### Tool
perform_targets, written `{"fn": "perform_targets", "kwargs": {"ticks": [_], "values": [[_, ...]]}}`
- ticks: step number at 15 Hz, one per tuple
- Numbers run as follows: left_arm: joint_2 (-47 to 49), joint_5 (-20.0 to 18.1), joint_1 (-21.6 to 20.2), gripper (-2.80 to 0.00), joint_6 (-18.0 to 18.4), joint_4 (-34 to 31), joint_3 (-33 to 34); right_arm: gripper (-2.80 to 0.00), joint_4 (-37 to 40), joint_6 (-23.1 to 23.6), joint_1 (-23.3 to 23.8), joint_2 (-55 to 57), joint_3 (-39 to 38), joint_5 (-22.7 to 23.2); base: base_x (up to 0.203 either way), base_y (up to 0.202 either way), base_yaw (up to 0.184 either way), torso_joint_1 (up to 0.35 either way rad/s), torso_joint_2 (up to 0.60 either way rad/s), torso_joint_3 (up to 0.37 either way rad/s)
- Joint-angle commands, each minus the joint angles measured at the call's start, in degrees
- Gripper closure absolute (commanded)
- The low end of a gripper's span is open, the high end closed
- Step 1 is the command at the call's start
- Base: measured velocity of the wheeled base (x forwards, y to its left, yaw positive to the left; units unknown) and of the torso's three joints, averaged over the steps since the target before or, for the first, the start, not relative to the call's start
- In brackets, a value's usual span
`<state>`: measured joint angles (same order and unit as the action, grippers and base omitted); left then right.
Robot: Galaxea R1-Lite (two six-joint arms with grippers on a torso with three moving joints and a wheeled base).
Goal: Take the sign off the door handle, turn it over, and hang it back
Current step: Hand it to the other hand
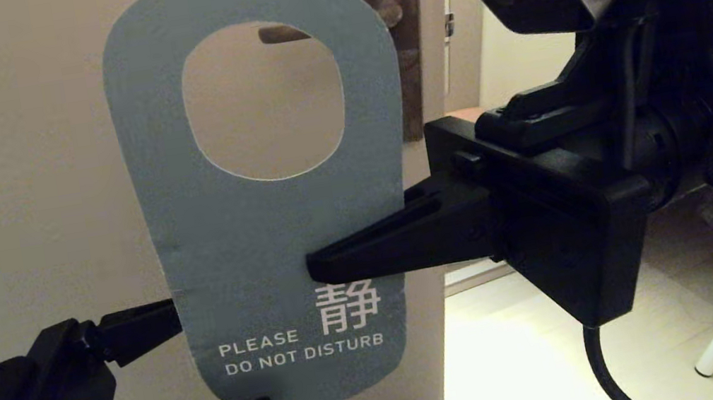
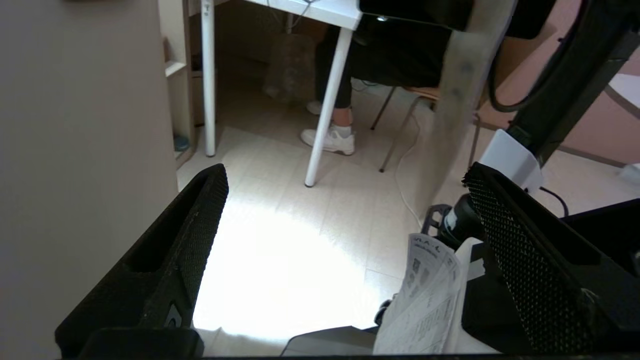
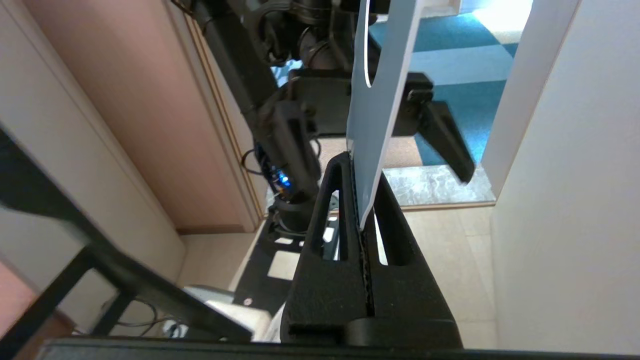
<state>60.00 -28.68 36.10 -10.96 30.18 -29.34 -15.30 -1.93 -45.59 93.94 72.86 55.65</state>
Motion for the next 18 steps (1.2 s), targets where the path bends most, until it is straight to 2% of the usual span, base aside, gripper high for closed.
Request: {"fn": "perform_targets", "kwargs": {"ticks": [1, 5, 8, 10, 15, 18], "values": [[0.7, -0.1, 0.0, -2.8, -0.2, 0.2, -0.5, 0.0, -0.2, 0.2, 0.0, 1.8, 0.9, 0.3, 0.0, 0.0, 0.0, 0.0, 0.0, 0.0], [1.2, -0.2, 1.2, -2.8, -0.4, 0.1, -1.6, 0.0, -0.2, 0.3, 0.0, 2.0, 1.0, 0.3, 0.0, 0.0, 0.0, 0.0, 0.0, 0.0], [1.3, -0.2, 3.8, -2.8, -0.7, 0.1, -1.3, 0.0, -0.2, 0.2, -0.2, 2.0, 1.0, 0.4, 0.0, 0.0, 0.0, 0.0, 0.0, 0.0], [1.3, -0.3, 5.8, -2.8, -2.4, 0.1, -1.4, 0.0, -0.2, 0.2, -0.2, 2.0, 1.0, 1.3, 0.0, 0.0, 0.0, 0.0, 0.0, 0.0], [1.7, -0.5, 6.3, -2.8, -2.6, 0.0, -1.3, 0.0, -0.2, 0.2, -0.4, 2.5, 1.3, 1.3, 0.0, 0.0, 0.0, 0.0, 0.0, 0.0], [1.8, -2.3, 7.1, -2.8, -2.6, 0.1, -1.4, 0.0, -0.2, 0.3, -1.3, 2.7, 1.8, 1.3, 0.0, 0.0, 0.0, 0.0, 0.0, 0.0]]}}
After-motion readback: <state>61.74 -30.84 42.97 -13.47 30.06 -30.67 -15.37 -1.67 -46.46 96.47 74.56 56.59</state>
